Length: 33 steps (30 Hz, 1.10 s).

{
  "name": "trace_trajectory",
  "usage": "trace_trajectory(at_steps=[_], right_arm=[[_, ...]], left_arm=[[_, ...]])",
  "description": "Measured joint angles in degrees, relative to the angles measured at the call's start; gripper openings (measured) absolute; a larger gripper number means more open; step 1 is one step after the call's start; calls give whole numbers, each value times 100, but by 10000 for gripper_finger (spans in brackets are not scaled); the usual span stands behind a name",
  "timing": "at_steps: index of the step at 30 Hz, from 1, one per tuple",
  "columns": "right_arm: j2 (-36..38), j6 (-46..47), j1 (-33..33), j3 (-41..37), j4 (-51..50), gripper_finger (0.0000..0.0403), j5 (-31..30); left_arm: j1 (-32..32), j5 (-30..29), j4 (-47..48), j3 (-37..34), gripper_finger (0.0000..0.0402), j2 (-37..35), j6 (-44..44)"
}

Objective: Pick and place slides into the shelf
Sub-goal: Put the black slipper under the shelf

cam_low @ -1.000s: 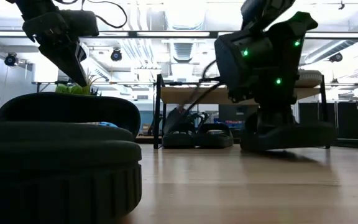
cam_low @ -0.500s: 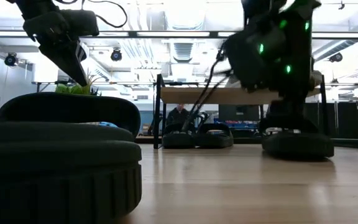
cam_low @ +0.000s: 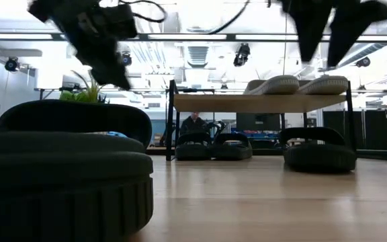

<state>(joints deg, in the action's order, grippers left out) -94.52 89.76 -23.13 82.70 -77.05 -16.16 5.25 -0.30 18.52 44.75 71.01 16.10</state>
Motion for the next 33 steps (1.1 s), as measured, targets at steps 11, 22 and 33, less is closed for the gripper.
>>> trace_trajectory(at_steps=[11, 22, 33], right_arm=[[565, 3335, -1598, 529, -684, 231, -258], [319, 4036, -2079, 645, -592, 231, 262], [254, 4032, -2073, 917, -645, 221, 104]], left_arm=[[-3, 488, -3113, 552, 0, 2514, -592], [-25, 1039, -3132, 2478, 0, 4510, -597], [-497, 1168, -2949, 4244, 0, 6073, -527]])
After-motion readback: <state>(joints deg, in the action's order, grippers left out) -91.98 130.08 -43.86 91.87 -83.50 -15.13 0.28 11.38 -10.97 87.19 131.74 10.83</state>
